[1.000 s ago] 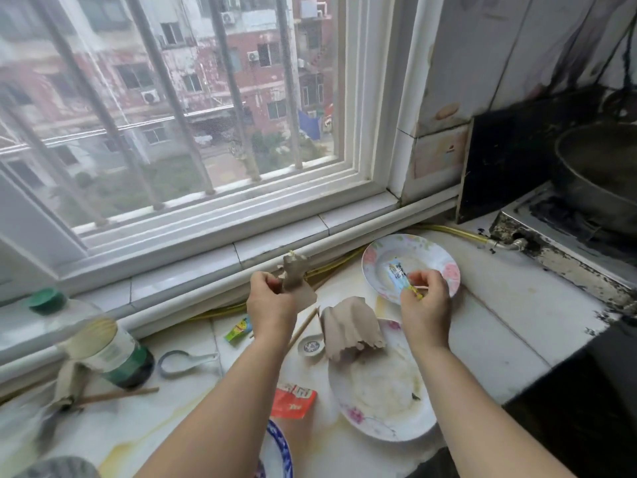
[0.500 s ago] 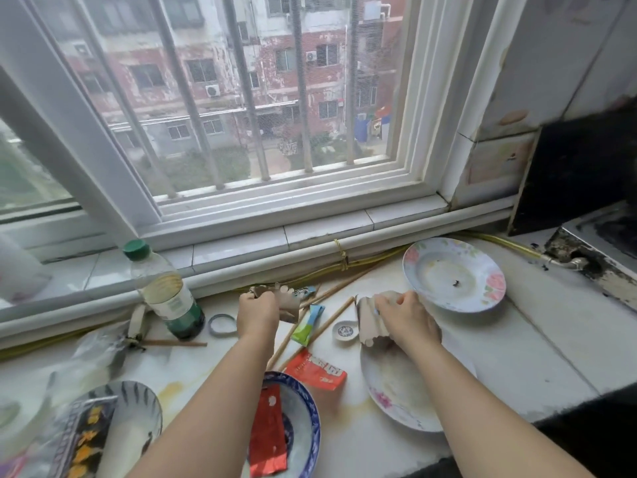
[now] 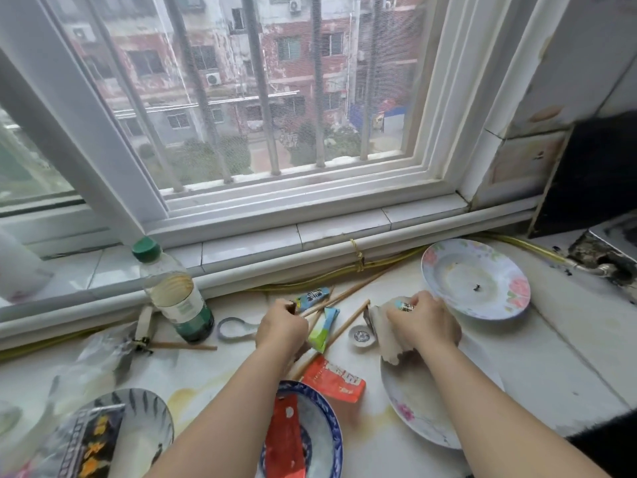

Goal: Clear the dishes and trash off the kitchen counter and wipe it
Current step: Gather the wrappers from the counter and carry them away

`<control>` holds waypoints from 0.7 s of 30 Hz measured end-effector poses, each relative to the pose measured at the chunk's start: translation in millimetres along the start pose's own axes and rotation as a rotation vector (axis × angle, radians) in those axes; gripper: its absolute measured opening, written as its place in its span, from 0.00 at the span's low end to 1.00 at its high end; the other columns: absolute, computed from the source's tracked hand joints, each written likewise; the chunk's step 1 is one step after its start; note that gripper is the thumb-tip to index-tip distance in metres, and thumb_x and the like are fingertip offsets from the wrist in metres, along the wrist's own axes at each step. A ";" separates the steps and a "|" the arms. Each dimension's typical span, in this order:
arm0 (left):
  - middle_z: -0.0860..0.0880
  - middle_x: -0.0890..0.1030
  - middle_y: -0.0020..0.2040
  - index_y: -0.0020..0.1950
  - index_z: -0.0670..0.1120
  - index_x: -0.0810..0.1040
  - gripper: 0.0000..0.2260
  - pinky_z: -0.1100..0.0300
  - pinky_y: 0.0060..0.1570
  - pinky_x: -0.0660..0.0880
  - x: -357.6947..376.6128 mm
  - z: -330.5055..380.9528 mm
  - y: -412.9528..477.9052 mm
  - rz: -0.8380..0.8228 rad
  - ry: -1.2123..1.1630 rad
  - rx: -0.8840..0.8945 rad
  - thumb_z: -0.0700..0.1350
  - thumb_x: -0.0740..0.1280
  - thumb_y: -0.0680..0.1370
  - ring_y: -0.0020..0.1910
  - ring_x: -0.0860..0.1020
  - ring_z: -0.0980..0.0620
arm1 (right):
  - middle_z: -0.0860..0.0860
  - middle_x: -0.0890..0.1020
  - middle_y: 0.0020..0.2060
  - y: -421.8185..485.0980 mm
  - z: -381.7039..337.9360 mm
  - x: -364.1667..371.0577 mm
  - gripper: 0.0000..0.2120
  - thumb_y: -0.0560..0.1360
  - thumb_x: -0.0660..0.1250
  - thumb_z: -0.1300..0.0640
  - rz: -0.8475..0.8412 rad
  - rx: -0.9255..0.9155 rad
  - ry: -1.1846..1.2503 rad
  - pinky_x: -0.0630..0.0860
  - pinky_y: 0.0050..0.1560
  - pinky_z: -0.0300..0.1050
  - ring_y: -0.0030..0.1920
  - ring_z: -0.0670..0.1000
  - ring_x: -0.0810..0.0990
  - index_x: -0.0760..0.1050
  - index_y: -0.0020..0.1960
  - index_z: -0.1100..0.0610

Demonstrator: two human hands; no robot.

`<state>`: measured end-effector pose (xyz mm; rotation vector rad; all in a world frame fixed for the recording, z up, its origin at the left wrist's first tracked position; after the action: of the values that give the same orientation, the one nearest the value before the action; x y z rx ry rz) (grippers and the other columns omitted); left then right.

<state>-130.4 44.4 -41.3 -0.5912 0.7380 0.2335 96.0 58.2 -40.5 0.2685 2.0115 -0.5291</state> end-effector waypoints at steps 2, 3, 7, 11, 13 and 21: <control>0.48 0.78 0.46 0.51 0.49 0.71 0.11 0.58 0.42 0.72 3.5 6.9 0.6 -0.067 0.187 0.080 0.53 0.67 0.74 0.48 0.78 0.46 | 0.53 0.73 0.61 3.3 0.0 -3.2 0.36 0.63 0.71 0.34 -0.023 0.049 0.103 0.71 0.55 0.49 0.61 0.56 0.73 0.68 0.63 0.53; 0.49 0.79 0.46 0.50 0.49 0.72 0.16 0.58 0.42 0.73 6.1 9.4 1.3 -0.103 0.264 0.107 0.58 0.69 0.72 0.48 0.78 0.48 | 0.53 0.72 0.64 4.1 -0.7 -4.4 0.42 0.61 0.72 0.32 -0.051 0.067 0.109 0.71 0.56 0.49 0.64 0.56 0.72 0.65 0.67 0.53; 0.51 0.81 0.45 0.47 0.49 0.74 0.19 0.60 0.39 0.73 19.7 14.7 7.8 -0.127 0.568 0.216 0.62 0.70 0.69 0.44 0.79 0.51 | 0.54 0.68 0.67 7.1 0.0 0.3 0.48 0.59 0.73 0.32 -0.149 0.114 -0.106 0.70 0.50 0.46 0.65 0.55 0.71 0.62 0.69 0.56; 0.50 0.80 0.43 0.46 0.49 0.76 0.06 0.61 0.39 0.71 23.3 13.8 17.2 -0.114 0.589 0.307 0.50 0.62 0.75 0.45 0.79 0.47 | 0.52 0.78 0.56 9.6 -0.4 11.2 0.27 0.63 0.70 0.40 -0.136 0.152 -0.136 0.73 0.46 0.43 0.54 0.54 0.78 0.74 0.57 0.53; 0.50 0.81 0.40 0.43 0.49 0.76 0.05 0.62 0.36 0.69 17.1 16.6 20.1 -0.142 0.453 0.306 0.48 0.62 0.74 0.41 0.79 0.48 | 0.52 0.79 0.51 10.3 -6.3 13.5 0.19 0.65 0.67 0.43 -0.095 0.160 -0.109 0.75 0.50 0.47 0.51 0.56 0.78 0.75 0.51 0.53; 0.45 0.76 0.44 0.50 0.49 0.69 0.11 0.51 0.29 0.80 -20.4 22.7 43.8 -0.075 0.090 0.280 0.35 0.57 0.72 0.40 0.79 0.39 | 0.53 0.76 0.40 5.3 -55.5 -0.8 0.06 0.73 0.59 0.60 -0.070 0.032 0.335 0.72 0.45 0.47 0.44 0.57 0.75 0.69 0.50 0.56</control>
<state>-149.8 93.3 -32.5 -0.3637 0.8176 0.0321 55.2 89.2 -18.6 0.3243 2.3454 -0.5912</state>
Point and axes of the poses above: each hand's wrist, its own y-axis towards the middle knuckle, its own x-axis out of the palm, z = x × y, the point moved 2 cm from there along y, towards the middle knuckle
